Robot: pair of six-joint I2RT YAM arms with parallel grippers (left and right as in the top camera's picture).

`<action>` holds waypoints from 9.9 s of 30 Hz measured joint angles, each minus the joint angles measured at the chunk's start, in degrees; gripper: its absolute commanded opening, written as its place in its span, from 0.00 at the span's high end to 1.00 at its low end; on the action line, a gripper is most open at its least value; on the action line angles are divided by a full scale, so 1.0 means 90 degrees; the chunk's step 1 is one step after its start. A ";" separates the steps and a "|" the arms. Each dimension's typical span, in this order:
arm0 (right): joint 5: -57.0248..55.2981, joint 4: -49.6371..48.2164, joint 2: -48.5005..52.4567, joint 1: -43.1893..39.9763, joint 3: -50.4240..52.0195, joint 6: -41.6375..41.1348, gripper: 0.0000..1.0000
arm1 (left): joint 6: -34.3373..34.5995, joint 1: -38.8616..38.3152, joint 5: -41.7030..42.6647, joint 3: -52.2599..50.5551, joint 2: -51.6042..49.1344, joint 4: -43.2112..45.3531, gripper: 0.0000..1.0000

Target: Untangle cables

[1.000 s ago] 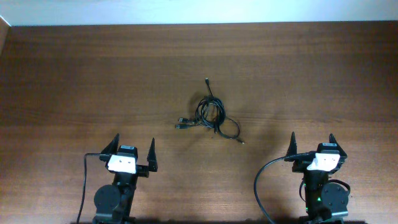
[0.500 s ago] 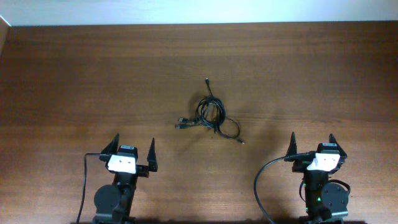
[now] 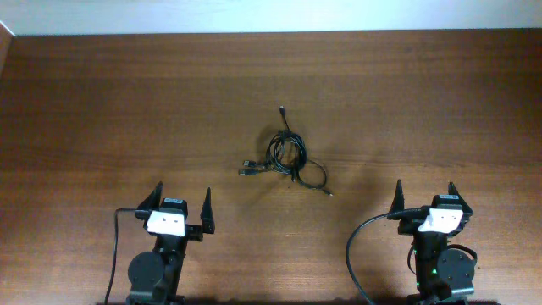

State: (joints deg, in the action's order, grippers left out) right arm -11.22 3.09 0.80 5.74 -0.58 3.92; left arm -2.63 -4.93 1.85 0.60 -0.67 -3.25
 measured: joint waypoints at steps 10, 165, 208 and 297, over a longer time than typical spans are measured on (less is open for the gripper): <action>0.0928 -0.1727 0.0024 -0.0010 0.0000 -0.0005 0.02 | -0.0046 0.0000 0.0755 0.0017 -0.0063 0.3645 0.01; 0.4352 0.6470 1.1193 -0.0015 -0.8864 -0.0578 0.02 | 0.2919 -0.1882 0.2640 0.9061 -1.2988 -0.3818 0.85; 0.4719 0.4367 1.2308 0.2055 -0.8682 -0.3427 0.78 | 0.0437 -0.0648 0.5304 0.9160 -1.3452 -0.5229 1.00; 0.4843 0.6550 1.2189 0.0719 -0.8961 -0.0884 0.96 | -0.1897 -0.0925 0.5122 1.0824 -1.3510 -0.7786 0.37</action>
State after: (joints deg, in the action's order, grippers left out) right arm 32.36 62.04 110.50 12.21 -81.23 -4.03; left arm -19.70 -13.26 47.94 98.02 -122.26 -73.32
